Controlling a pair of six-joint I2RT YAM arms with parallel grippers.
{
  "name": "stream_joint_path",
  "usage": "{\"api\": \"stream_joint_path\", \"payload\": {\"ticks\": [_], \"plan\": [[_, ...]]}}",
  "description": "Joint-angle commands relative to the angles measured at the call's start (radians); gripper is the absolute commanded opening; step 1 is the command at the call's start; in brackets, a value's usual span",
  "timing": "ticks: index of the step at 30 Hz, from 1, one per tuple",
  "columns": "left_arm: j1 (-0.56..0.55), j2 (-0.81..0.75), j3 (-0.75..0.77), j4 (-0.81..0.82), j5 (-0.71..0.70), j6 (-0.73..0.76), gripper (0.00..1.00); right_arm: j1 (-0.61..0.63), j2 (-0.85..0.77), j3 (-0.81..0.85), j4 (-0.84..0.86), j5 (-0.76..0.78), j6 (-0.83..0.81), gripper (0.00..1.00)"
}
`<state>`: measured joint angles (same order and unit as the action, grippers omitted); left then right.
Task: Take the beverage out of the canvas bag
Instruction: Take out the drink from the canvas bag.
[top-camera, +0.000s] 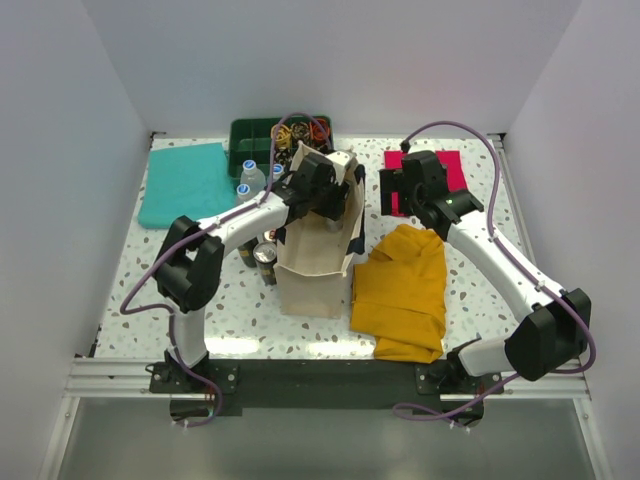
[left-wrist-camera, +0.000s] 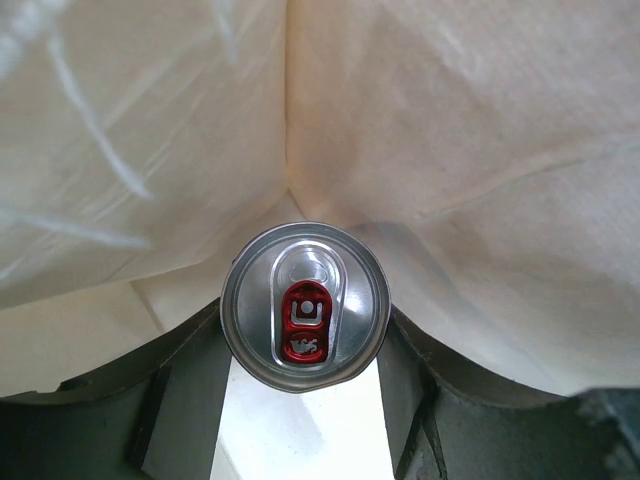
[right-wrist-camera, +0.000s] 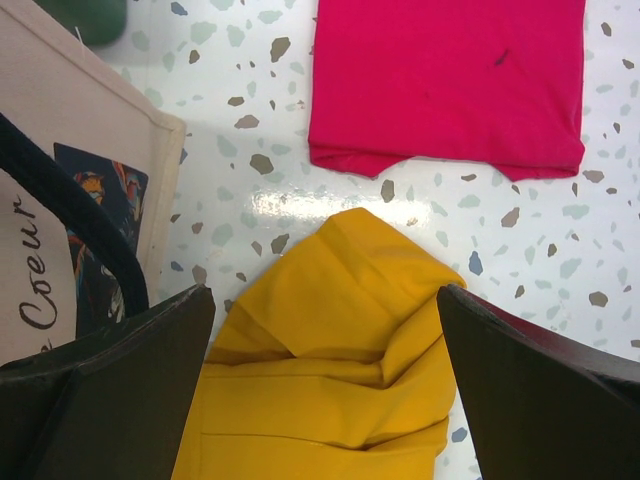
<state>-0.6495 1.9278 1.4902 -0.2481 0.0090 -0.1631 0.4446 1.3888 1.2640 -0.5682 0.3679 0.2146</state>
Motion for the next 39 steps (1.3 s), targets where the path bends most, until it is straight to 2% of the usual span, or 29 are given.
{"api": "stream_joint_path", "payload": {"ticks": [1,4,29,39], "plan": [[-0.010,-0.041,-0.007,0.040,0.054,0.002,0.11,-0.003,-0.002,0.021,0.021,-0.007,-0.007,0.98],[-0.015,-0.047,-0.008,0.043,0.065,0.004,0.00,-0.003,-0.007,0.020,0.016,-0.007,-0.007,0.98],[-0.029,-0.269,0.008,0.013,0.088,0.025,0.00,-0.004,-0.048,0.009,0.018,-0.026,0.011,0.98],[-0.035,-0.312,0.005,0.015,0.098,0.036,0.00,-0.003,-0.074,-0.011,0.014,-0.024,0.026,0.98]]}}
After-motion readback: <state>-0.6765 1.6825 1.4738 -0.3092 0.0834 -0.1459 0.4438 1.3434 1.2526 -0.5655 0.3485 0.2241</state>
